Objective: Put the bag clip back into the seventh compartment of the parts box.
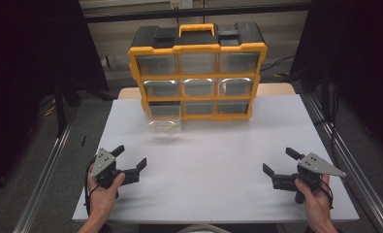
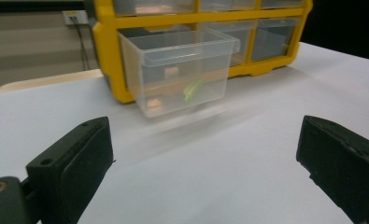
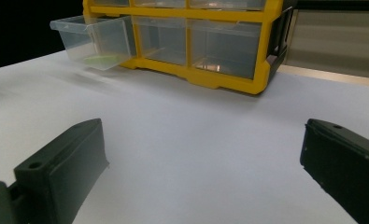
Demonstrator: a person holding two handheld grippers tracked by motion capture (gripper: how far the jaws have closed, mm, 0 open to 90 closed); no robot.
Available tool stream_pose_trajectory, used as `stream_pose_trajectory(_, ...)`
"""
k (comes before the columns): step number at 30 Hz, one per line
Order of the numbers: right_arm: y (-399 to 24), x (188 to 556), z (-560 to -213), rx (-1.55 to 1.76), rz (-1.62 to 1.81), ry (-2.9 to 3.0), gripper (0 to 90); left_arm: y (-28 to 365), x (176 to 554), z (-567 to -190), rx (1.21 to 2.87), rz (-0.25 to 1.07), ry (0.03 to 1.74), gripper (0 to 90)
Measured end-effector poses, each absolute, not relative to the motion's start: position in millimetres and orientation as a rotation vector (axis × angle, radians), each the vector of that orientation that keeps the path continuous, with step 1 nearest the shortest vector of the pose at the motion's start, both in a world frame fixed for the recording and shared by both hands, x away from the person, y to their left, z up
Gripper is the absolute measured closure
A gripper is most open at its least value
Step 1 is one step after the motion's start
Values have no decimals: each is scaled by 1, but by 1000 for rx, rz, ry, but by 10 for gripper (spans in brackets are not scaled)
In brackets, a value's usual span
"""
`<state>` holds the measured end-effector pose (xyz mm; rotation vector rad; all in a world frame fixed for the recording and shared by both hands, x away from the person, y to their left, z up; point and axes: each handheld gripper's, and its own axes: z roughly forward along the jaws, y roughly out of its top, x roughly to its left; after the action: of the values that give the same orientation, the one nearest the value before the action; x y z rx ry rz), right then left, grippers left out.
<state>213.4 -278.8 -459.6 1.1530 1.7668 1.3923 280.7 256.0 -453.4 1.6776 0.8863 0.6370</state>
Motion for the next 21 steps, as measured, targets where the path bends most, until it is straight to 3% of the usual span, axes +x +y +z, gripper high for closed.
stream_pose_trajectory(11, -283, 213, -460, 1171, 1386, 1745, 2, 270, 268, -458, 1648, 605, 929, 39)
stream_pose_trajectory(16, -282, 212, -460, 1167, 1382, 1748, 1, 274, 265, -458, 1669, 630, 922, 39)
stream_pose_trajectory(18, -281, 212, -460, 1164, 1384, 1751, 0, 272, 265, -455, 1670, 697, 915, 39)
stream_pose_trajectory(21, -282, 213, -460, 1159, 1383, 1761, 0, 270, 268, -456, 1648, 644, 927, 39)
